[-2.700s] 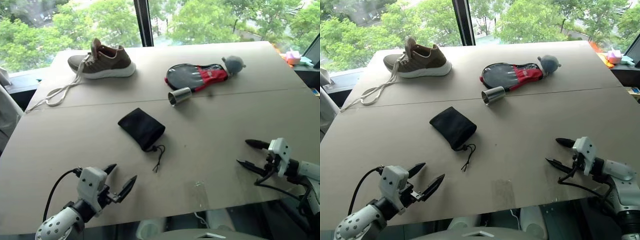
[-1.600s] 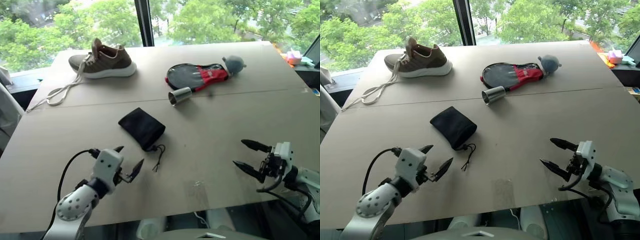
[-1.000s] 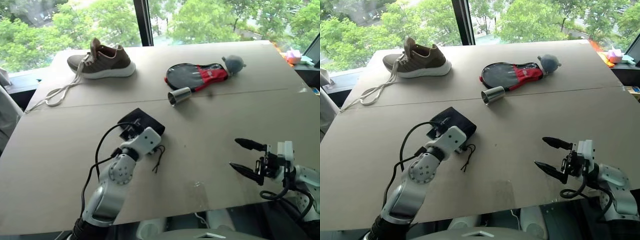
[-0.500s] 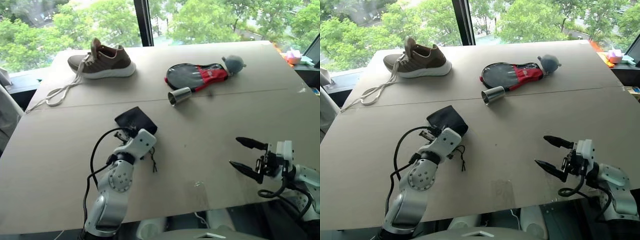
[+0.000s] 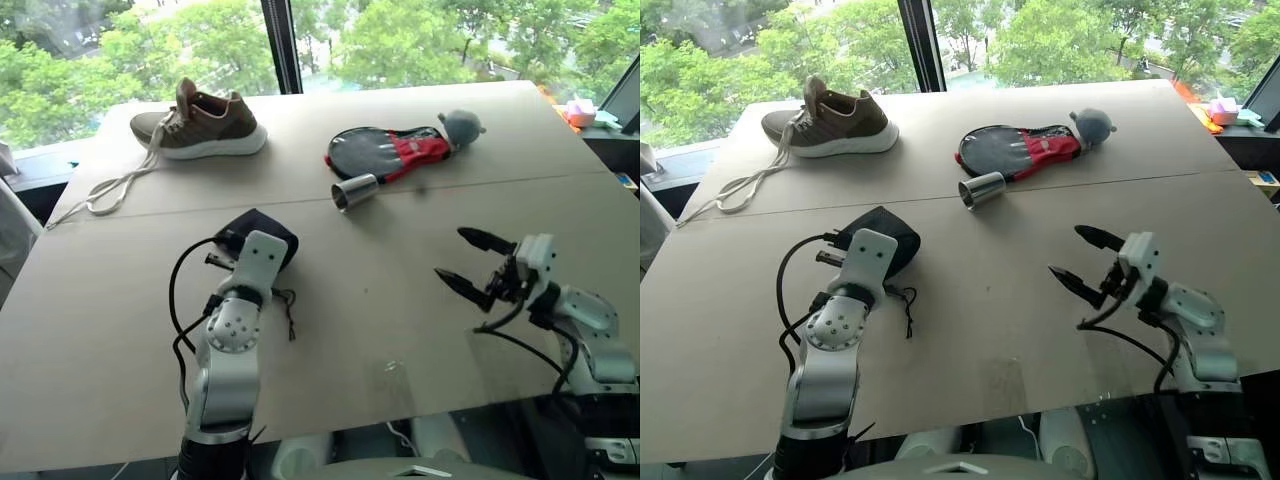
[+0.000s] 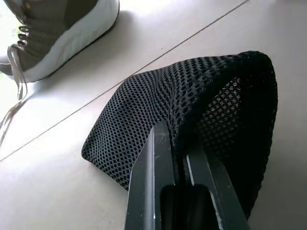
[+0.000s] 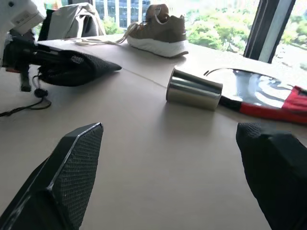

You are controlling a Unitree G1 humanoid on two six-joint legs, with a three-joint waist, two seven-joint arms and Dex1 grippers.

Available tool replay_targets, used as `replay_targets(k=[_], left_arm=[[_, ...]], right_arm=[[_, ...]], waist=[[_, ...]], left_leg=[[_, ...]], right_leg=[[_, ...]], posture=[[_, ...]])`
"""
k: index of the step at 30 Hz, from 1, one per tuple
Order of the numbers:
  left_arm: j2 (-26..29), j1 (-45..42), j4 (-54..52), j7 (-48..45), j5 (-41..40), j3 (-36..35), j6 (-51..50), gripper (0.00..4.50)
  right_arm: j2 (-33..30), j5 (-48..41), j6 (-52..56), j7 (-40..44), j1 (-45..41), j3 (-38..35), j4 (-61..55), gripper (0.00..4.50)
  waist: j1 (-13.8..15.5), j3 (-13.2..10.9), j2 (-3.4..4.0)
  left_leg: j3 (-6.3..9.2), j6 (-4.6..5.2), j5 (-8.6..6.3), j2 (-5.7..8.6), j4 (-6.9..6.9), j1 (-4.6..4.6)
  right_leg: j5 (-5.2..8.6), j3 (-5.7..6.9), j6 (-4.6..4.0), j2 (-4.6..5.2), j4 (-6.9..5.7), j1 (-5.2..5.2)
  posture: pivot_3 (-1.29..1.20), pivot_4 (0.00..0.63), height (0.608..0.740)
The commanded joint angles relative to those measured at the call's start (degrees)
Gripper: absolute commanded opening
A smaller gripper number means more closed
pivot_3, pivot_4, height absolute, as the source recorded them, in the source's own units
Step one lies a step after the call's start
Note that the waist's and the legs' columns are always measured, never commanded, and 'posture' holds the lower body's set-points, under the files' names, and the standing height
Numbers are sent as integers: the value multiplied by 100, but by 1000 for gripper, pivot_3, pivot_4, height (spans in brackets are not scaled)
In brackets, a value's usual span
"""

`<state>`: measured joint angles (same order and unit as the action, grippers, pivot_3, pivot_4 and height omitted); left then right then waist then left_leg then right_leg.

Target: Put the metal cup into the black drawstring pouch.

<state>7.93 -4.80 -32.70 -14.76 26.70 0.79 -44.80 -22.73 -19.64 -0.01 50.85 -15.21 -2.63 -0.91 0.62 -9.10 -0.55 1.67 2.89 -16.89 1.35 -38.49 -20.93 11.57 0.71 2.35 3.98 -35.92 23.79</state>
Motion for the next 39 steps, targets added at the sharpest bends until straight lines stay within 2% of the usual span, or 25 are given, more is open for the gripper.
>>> replay_targets(k=[1, 6, 9, 10, 15, 21, 24, 28, 30, 31, 32, 35, 39], left_arm=[[73, -434, -132, -3, -403, -626, -153, 46], [286, -849, 13, 37, -880, -1443, -382, 46], [498, -1012, -165, -466, -1541, -1707, -464, 46], [739, -946, -237, -761, -1740, -1708, -399, 46], [1738, -731, -295, -1363, -2138, -1822, -442, 46], [2096, -1006, -356, -1153, -2341, -1927, -922, 46], [2134, -1035, -475, -1042, -2389, -1869, -1042, 0], [2119, -1087, -425, -810, -2404, -1962, -1050, 0], [2155, -1093, -386, -786, -2439, -1929, -1032, 0], [2160, -1107, -374, -773, -2462, -1896, -1035, 0], [2161, -1127, -361, -768, -2494, -1870, -1044, 0], [2178, -1183, -315, -764, -2571, -1769, -1045, 0], [1963, -1368, -230, -623, -2756, -1718, -1209, 0]], right_arm=[[568, 866, 501, -1237, -797, 564, 153, 4500], [1742, 1851, 1152, -2839, -1900, 1152, 1013, 4500], [2211, 2250, 1225, -3562, -2391, 1286, 1765, 4500], [2349, 2326, 1243, -3752, -2557, 1307, 2063, 4500], [2694, 2512, 1219, -4157, -2959, 1350, 2861, 4500], [2844, 2866, 1268, -4797, -3167, 1387, 3573, 4500], [2839, 2927, 1189, -5083, -3202, 1296, 3737, 3673], [2849, 2907, 1067, -5487, -3148, 1128, 3827, 1936], [2851, 2897, 939, -5582, -3125, 1088, 3823, 1297], [2836, 2895, 869, -5621, -3100, 1067, 3792, 559], [2821, 2879, 796, -5645, -3077, 1038, 3761, 196], [2767, 2707, 512, -5466, -2985, 938, 3511, 86], [2613, 2069, 555, -4220, -2707, 973, 2515, 86]], waist=[[4, 0, 0], [-22, 5, -7], [11, 9, -14], [11, 9, -14], [-101, 7, -17], [-195, 7, -16], [-229, 7, -16], [-273, 7, -16], [-295, 7, -16], [-299, 7, -16], [-300, 7, -16], [-293, 7, -17], [-283, 7, -17]], left_leg=[[8, -27, 15, -2, 6, -5], [18, -65, 38, 4, 9, -48], [22, -78, 47, 19, 3, -103], [28, -78, 47, 31, 4, -105], [27, -78, 47, 38, 9, -106], [29, -91, 55, 27, 13, -90], [30, -95, 58, 26, 13, -88], [30, -95, 58, 28, 11, -87], [31, -95, 58, 28, 12, -87], [31, -95, 58, 27, 12, -87], [31, -95, 58, 27, 13, -87], [32, -95, 58, 27, 13, -87], [33, -95, 58, 30, 12, -91]], right_leg=[[-4, 5, -8, -6, -1, 8], [-8, 8, -13, -6, -10, 51], [-9, 14, -12, -6, -17, 102], [-9, 17, -12, -3, -16, 102], [-9, 18, -10, -7, 0, 101], [-9, 13, -12, -29, -26, 101], [-8, 6, -13, -28, -39, 103], [-8, -2, -13, -26, -43, 103], [-8, -4, -13, -27, -44, 104], [-8, -6, -13, -27, -44, 104], [-8, -6, -13, -27, -44, 104], [-8, -5, -13, -27, -43, 104], [-9, -5, -12, -25, -40, 104]], posture=[[0, 150, 740], [0, 150, 740], [0, 150, 740], [0, 150, 740], [0, 150, 740], [0, 150, 740], [0, 150, 740], [0, 150, 740], [0, 150, 740], [0, 150, 740], [0, 150, 740], [0, 150, 740], [0, 150, 740]])
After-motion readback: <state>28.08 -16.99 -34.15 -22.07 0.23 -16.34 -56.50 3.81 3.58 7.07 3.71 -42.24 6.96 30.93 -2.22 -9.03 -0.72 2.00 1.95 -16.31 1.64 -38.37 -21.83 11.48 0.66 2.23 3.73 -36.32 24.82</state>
